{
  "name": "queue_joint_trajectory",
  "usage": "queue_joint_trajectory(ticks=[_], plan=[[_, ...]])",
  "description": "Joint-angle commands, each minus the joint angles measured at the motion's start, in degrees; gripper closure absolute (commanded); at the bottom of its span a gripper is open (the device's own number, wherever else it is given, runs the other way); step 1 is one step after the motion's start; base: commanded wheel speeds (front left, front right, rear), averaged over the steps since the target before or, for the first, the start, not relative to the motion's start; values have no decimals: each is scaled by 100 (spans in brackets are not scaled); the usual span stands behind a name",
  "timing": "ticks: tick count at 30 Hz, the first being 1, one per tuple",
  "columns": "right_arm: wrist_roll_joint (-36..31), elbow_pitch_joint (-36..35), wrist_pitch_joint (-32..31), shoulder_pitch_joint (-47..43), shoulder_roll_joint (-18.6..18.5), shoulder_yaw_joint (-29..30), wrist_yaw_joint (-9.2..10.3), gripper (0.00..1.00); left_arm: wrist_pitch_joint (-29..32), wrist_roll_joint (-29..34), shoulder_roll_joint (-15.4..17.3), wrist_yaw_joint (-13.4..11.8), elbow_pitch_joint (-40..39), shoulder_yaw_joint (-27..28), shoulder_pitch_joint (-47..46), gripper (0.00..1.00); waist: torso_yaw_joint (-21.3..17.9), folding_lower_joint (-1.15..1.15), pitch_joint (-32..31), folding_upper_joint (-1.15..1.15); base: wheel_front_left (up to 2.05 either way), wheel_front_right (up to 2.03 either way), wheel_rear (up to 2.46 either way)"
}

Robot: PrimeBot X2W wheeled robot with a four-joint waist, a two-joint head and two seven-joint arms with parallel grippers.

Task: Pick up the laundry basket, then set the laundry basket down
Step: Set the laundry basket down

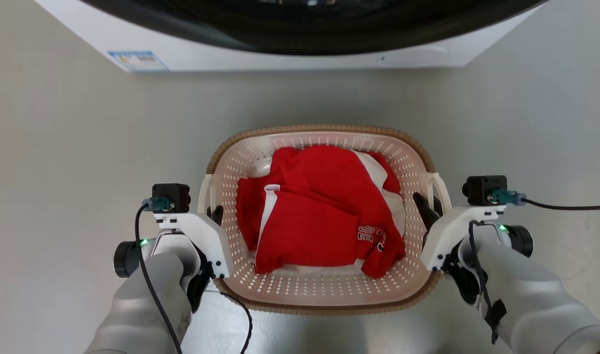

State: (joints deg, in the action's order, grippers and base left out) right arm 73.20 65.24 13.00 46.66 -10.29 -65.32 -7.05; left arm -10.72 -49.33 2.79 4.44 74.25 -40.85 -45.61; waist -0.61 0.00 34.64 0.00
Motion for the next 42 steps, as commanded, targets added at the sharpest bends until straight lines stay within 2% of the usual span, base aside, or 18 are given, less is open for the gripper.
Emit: queue_joint_trajectory(ticks=[1, 9, 19, 35, 36, 37, 38, 39, 40, 41, 42], plan=[[-18, -45, 79, -155, -81, -88, -44, 100, -125, 18, 244, -97, -30, 133, -164, 100, 23, 0, 197, 0, 0, 0, 0], [-125, -107, 193, 81, -141, -8, -44, 100, -308, 41, 223, -144, -30, 144, -443, 100, 72, 0, 726, 0, 0, 0, 0], [-599, -235, 198, 282, -165, 574, -44, 100, -396, 100, 140, -199, -30, 107, -692, 100, 140, 0, 1247, 0, 0, 0, 0], [-1215, -248, 199, 192, -164, 1256, -44, 100, -427, 182, 68, -192, -84, 224, -877, 100, 225, 0, 1631, 0, 0, 0, 0], [-1236, -238, 199, 185, -155, 1285, -44, 100, -427, 200, 71, -194, -86, 236, -877, 94, 228, 0, 1631, 0, 0, 0, 0], [-1236, -238, 199, 185, -155, 1285, -44, 100, -427, 200, 71, -194, -86, 236, -877, 94, 228, 0, 1631, 0, 0, 0, 0], [-1251, -219, 199, 178, -146, 1319, -44, 96, -427, 216, 71, -197, -87, 247, -875, 68, 231, 0, 1629, 0, 0, 0, 0], [-1266, -193, 199, 172, -135, 1346, -44, 69, -427, 234, 71, -203, -86, 254, -871, 33, 233, 0, 1626, 0, 0, 0, 0], [-1280, -166, 199, 168, -120, 1366, -44, 20, -427, 257, 71, -209, -83, 252, -868, 0, 235, 0, 1626, 0, 0, 0, 0], [-1287, -143, 199, 165, -104, 1380, -44, 0, -427, 272, 70, -210, -82, 257, -868, 0, 238, 0, 1625, 0, 0, 0, 0], [-1290, -121, 199, 165, -88, 1388, -44, 0, -427, 281, 70, -208, -80, 267, -867, 0, 239, 0, 1624, 0, 0, 0, 0]])
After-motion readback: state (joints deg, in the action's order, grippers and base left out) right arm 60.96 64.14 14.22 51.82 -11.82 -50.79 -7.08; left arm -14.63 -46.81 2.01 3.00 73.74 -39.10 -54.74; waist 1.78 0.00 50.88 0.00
